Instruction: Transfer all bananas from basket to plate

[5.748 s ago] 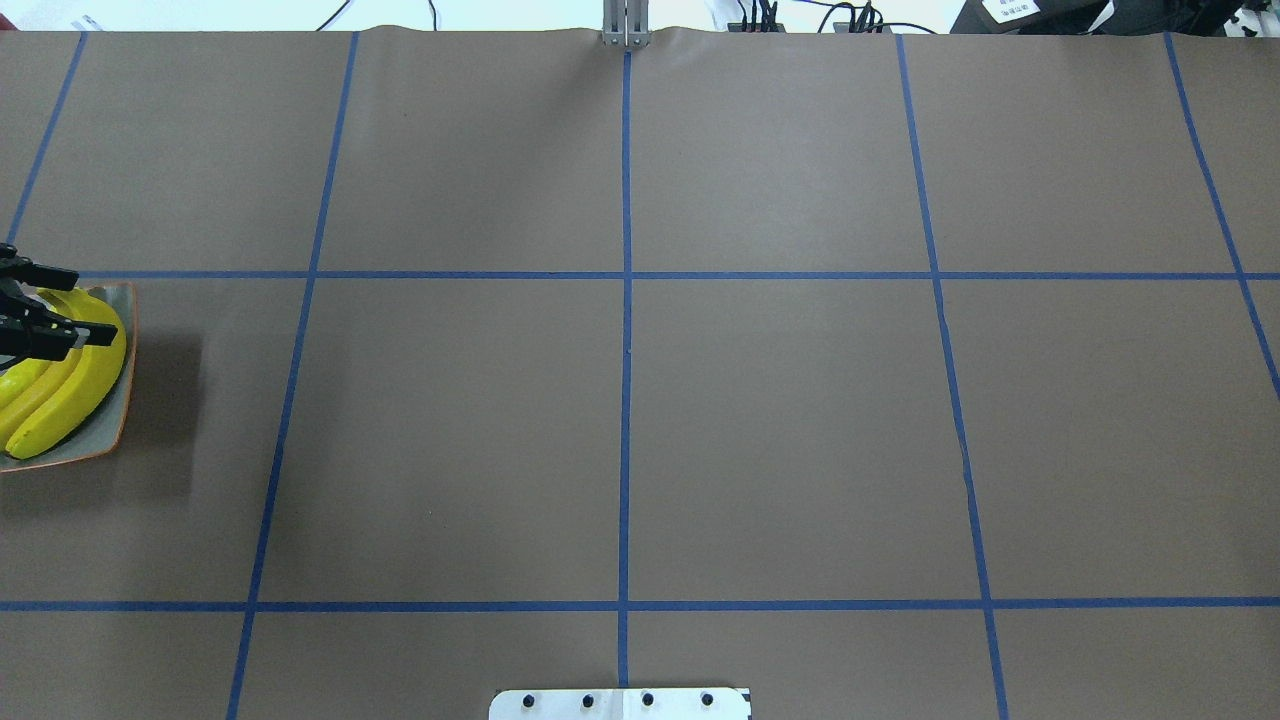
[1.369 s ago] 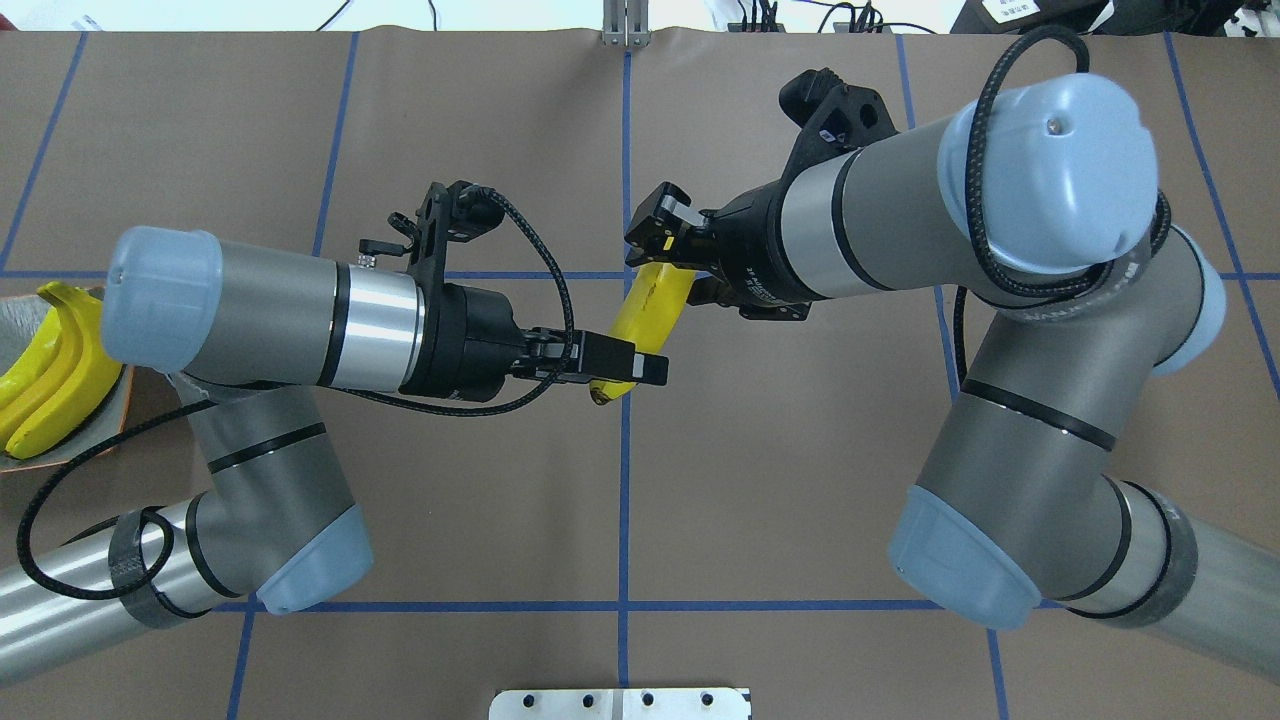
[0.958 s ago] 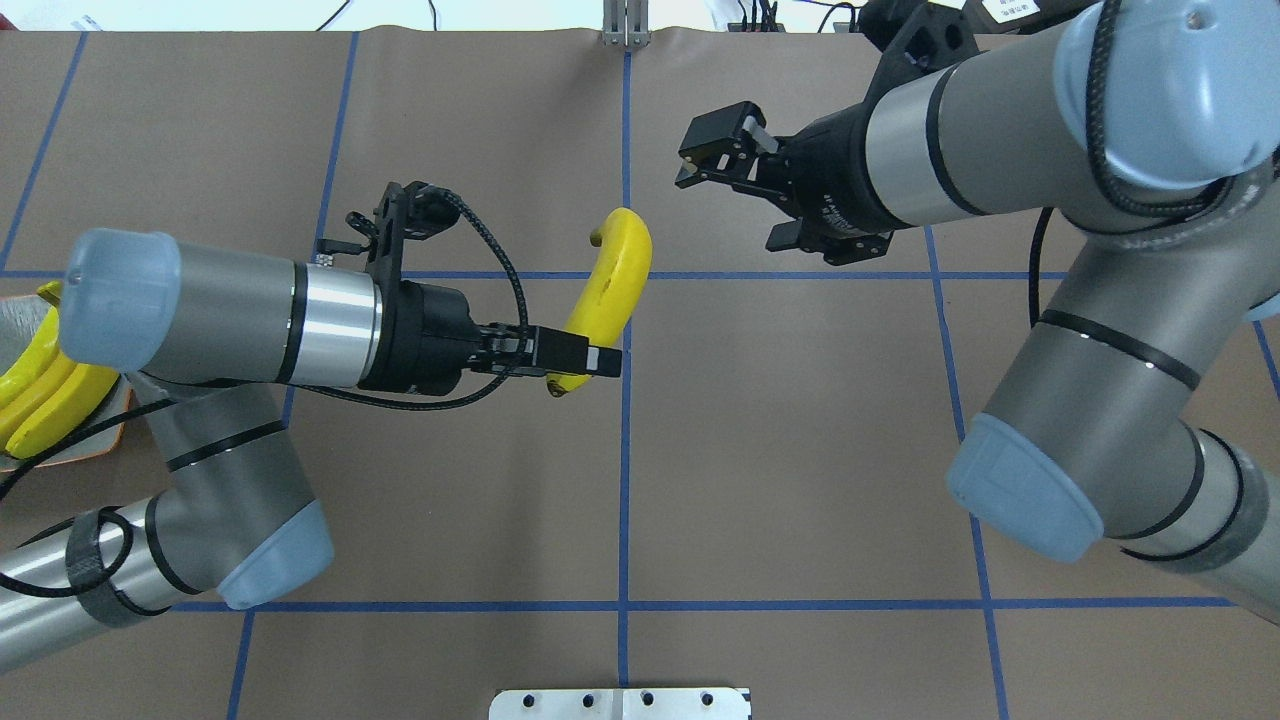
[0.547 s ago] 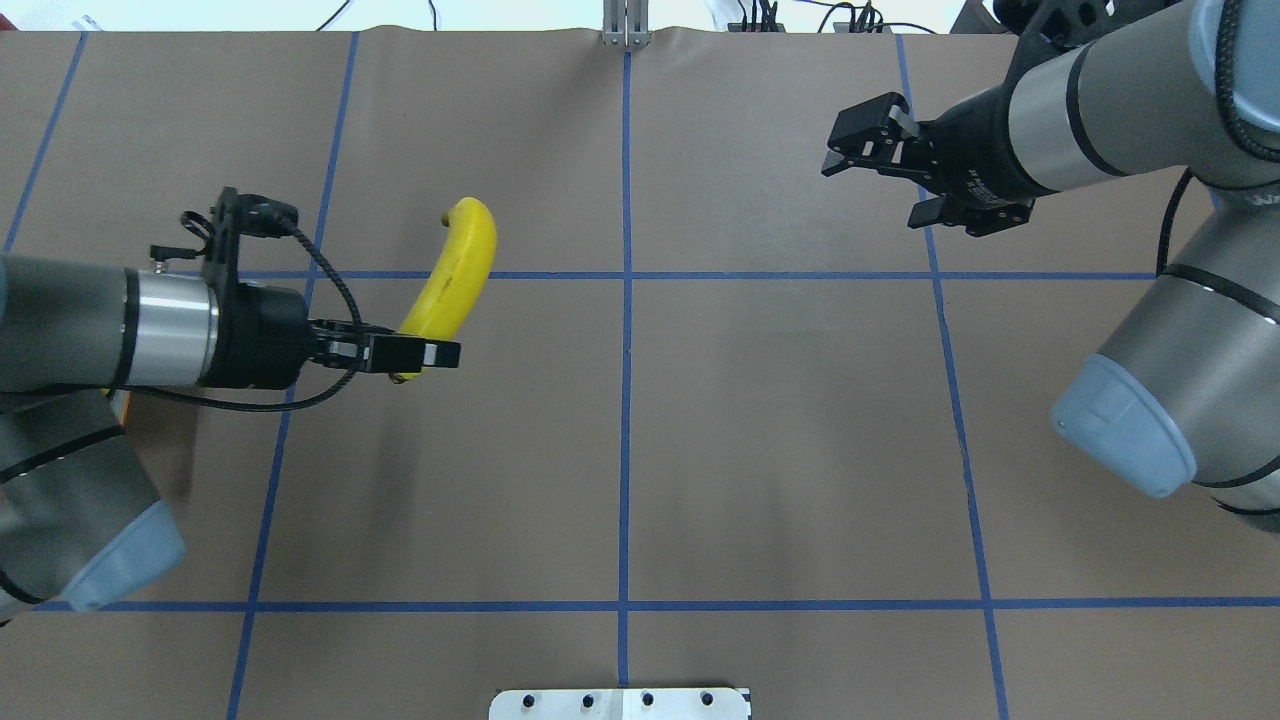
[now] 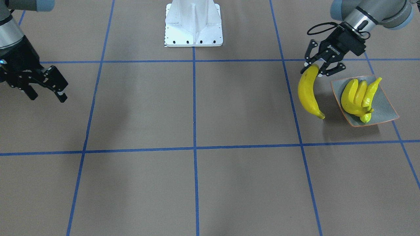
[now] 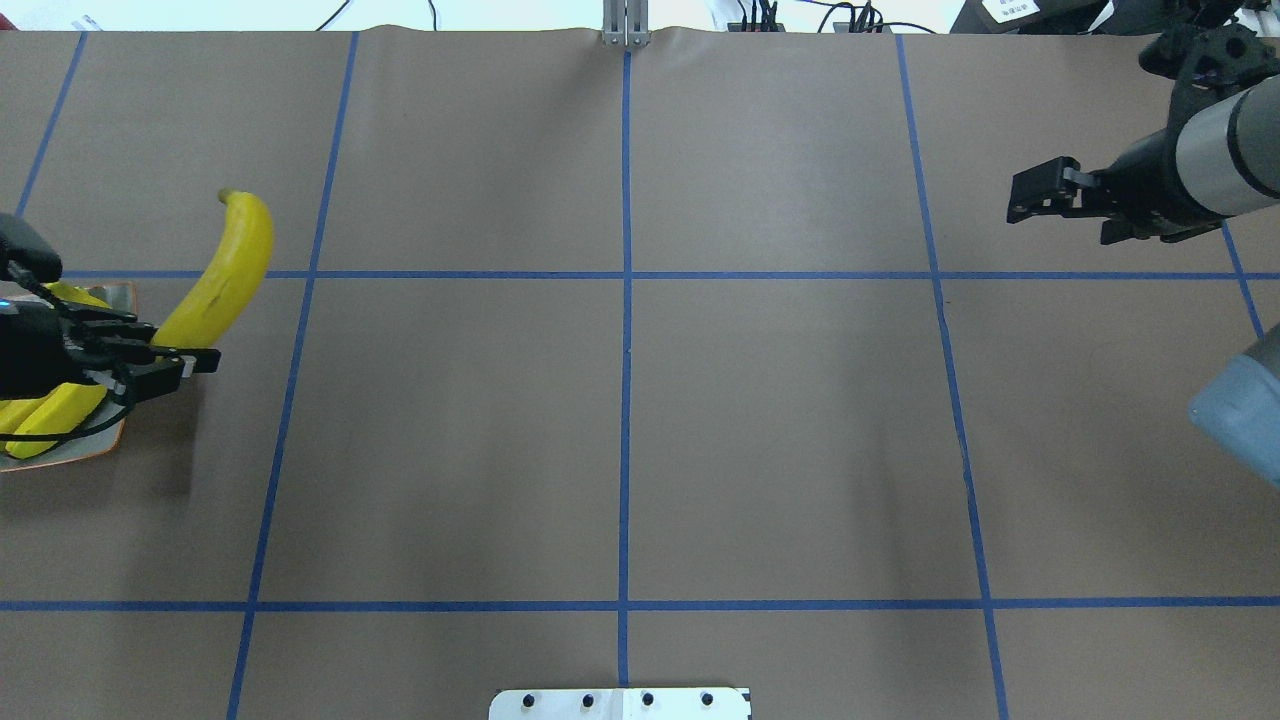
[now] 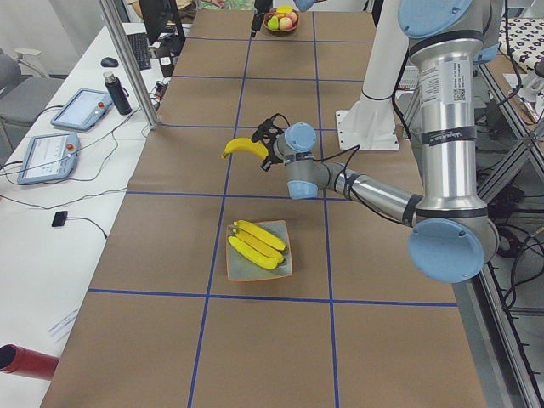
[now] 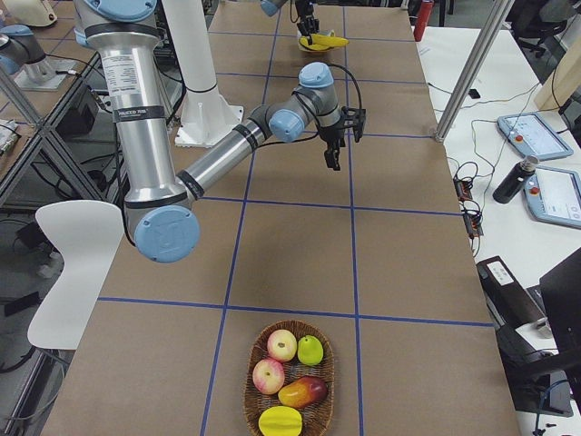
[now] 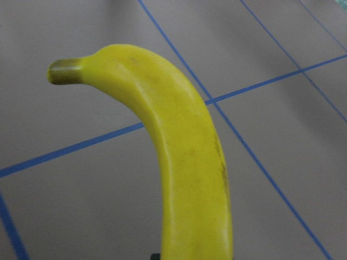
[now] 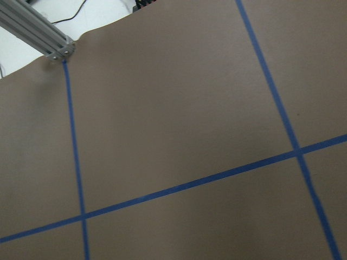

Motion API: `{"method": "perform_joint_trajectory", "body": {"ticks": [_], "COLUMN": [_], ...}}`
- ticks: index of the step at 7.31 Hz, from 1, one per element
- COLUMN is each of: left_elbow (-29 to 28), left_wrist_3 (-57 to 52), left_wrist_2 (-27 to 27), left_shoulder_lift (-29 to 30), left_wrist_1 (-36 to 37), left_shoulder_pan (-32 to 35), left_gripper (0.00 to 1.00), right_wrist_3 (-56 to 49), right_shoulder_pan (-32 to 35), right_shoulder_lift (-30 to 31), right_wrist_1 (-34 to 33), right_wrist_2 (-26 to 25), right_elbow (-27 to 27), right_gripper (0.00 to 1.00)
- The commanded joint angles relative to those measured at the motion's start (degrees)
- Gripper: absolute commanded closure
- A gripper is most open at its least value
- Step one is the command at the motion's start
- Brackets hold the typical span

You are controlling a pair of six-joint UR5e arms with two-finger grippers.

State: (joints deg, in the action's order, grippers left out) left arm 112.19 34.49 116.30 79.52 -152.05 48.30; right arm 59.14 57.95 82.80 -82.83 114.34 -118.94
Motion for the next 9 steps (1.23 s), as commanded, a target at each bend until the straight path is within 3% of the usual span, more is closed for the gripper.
{"method": "perform_joint_trajectory", "body": {"ticks": [1, 4, 6, 7, 8, 9], "left_elbow": [-0.04, -2.05, -6.26, -6.71, -6.98, -7.07], "left_wrist_3": [-17.46, -28.59, -30.01, -29.92, -29.92, -29.83], "left_wrist_2": [-0.28, -1.34, -4.57, -4.67, -4.68, -4.59], "left_shoulder_lift": [-8.38, -16.67, -15.72, -15.54, -14.93, -14.49], "left_wrist_1": [-0.09, -0.09, 0.0, 0.08, 0.08, 0.08], "left_shoulder_pan": [2.49, 3.38, 3.2, 2.94, 2.94, 2.94], "left_gripper": [1.0, 1.0, 0.95, 0.73, 0.36, 0.07], "right_wrist_3": [-13.82, -30.09, -32.76, -32.77, -32.77, -32.77], "right_shoulder_pan": [5.31, 11.9, 13.59, 13.59, 13.68, 13.77], "right_shoulder_lift": [5.51, 10.35, 10.89, 10.89, 10.89, 10.89], "right_wrist_1": [0.04, 0.39, 0.39, 0.39, 0.39, 0.39], "right_wrist_2": [0.01, 0.01, 0.45, 0.45, 0.45, 0.45], "right_elbow": [2.38, 6.52, 7.22, 7.23, 7.32, 7.32], "right_gripper": [0.0, 0.0, 0.0, 0.0, 0.0, 0.0]}}
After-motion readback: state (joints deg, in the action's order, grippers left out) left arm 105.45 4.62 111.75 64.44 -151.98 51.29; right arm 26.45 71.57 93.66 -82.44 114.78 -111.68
